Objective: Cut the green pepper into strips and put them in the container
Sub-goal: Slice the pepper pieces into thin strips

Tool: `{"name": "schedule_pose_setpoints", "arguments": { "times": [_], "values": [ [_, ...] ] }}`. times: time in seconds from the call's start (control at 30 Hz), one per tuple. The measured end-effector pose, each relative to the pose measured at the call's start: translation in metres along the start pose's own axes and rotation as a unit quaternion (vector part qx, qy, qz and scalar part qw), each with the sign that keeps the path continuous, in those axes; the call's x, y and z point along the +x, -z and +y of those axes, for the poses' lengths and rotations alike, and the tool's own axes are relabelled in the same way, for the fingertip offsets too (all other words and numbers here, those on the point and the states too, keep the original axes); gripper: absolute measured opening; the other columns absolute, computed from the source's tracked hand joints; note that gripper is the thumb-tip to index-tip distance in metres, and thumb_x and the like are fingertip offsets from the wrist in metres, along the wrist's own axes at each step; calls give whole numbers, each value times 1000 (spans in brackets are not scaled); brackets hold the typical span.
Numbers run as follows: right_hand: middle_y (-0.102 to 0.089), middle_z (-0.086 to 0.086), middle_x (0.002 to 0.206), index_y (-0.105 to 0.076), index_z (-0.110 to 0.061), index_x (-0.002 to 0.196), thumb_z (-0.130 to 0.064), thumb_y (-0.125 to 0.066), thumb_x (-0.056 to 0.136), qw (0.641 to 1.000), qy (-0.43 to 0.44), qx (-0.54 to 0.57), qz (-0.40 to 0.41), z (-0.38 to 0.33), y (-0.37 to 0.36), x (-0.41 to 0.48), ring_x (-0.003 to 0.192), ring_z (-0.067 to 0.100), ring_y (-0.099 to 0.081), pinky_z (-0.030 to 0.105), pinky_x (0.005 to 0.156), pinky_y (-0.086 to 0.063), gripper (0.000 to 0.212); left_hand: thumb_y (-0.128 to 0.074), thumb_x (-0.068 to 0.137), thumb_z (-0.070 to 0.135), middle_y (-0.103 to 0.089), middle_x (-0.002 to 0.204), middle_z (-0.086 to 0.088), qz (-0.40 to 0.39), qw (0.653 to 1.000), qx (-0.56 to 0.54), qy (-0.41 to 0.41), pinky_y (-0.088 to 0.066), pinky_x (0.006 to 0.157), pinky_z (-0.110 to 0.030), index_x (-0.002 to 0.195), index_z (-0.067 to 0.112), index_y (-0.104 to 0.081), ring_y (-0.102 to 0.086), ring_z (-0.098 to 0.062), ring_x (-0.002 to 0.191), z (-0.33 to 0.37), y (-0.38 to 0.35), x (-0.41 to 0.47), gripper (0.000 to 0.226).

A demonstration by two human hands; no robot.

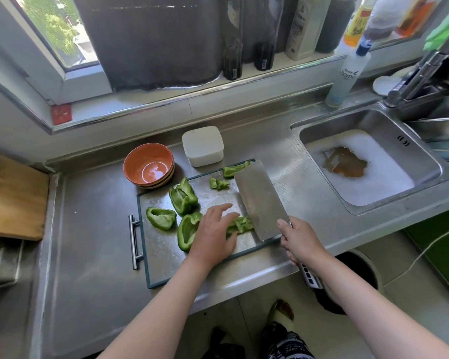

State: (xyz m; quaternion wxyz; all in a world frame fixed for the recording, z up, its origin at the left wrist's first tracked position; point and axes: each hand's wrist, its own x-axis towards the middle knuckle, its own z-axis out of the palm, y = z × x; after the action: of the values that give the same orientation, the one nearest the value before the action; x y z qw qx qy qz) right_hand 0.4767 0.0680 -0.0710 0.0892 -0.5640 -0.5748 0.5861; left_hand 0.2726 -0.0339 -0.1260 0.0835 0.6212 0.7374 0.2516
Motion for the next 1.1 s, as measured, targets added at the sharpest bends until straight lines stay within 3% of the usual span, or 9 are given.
{"name": "schedule_pose_setpoints", "arguments": {
  "times": [0.13, 0.27, 0.4, 0.53, 0.63, 0.7, 0.8, 0.97, 1.1],
  "values": [
    [-44, -2, 51, -46, -13, 82, -29, -43, 107, 1000, 9, -18, 11, -7, 12, 1, 34, 15, -35, 26, 44, -33, 30, -85, 68, 29, -63, 109, 0, 1, 994, 83, -67, -45, 81, -37, 97, 24, -76, -51, -23, 102, 8, -4, 6, 31],
    [-47, -4, 51, -45, -14, 78, -31, -44, 106, 999, 10, -48, 14, -7, 19, 5, 34, 12, -36, 26, 46, -33, 33, -80, 79, 22, -62, 83, 4, 43, 984, 125, -120, -37, 76, -34, 80, 24, -76, -50, -22, 82, 9, -9, 7, 5],
    [-46, -5, 52, -43, -16, 74, -30, -46, 105, 998, 10, -64, 10, -5, 20, 9, 40, 13, -36, 25, 46, -32, 34, -68, 83, 31, -54, 63, 6, 56, 984, 138, -99, -36, 71, -34, 65, 26, -72, -47, -21, 70, 9, -9, 12, 19],
    [-49, -2, 58, -46, -16, 74, -30, -46, 105, 996, 18, -85, 5, -8, 21, 12, 46, 16, -39, 27, 51, -33, 34, -57, 86, 39, -60, 67, 10, 7, 991, 121, -62, -39, 72, -35, 70, 29, -73, -50, -21, 73, 8, -4, 19, 25],
    [-49, 0, 60, -46, -15, 76, -31, -46, 104, 997, 21, -81, 6, -13, 25, 17, 47, 17, -39, 28, 51, -34, 33, -70, 86, 29, -67, 74, 10, 16, 998, -16, 64, -43, 74, -37, 78, 28, -75, -52, -20, 77, 10, 4, 30, 9],
    [-49, 0, 59, -46, -15, 76, -30, -46, 104, 997, 24, -74, 13, -18, 29, 21, 45, 18, -39, 27, 46, -35, 32, -77, 84, 25, -69, 79, 13, 30, 976, -138, 165, -46, 75, -30, 83, 26, -78, -55, -15, 80, 14, 15, 43, 2],
    [-48, 0, 59, -48, -15, 78, -31, -46, 104, 997, 26, -66, 26, -25, 36, 28, 48, 19, -38, 24, 42, -35, 31, -80, 81, 21, -67, 77, 19, 9, 948, -208, 240, -50, 74, -20, 89, 21, -79, -61, -2, 75, 20, 25, 72, 8],
    [-49, 0, 60, -52, -14, 83, -32, -44, 105, 997, 21, -66, 19, -32, 48, 43, 48, 19, -40, 23, 43, -36, 30, -77, 84, 23, -71, 94, 9, -162, 949, -144, 229, -46, 79, -19, 108, 18, -75, -61, -4, 82, 23, 18, 107, 24],
    [-49, 0, 60, -54, -14, 82, -31, -45, 105, 996, 36, -80, 7, -35, 50, 49, 48, 19, -41, 24, 42, -35, 30, -73, 88, 23, -69, 86, 17, -155, 955, -122, 220, -46, 70, -17, 98, 27, -78, -59, 8, 70, 18, 21, 96, 11]
  ]
}}
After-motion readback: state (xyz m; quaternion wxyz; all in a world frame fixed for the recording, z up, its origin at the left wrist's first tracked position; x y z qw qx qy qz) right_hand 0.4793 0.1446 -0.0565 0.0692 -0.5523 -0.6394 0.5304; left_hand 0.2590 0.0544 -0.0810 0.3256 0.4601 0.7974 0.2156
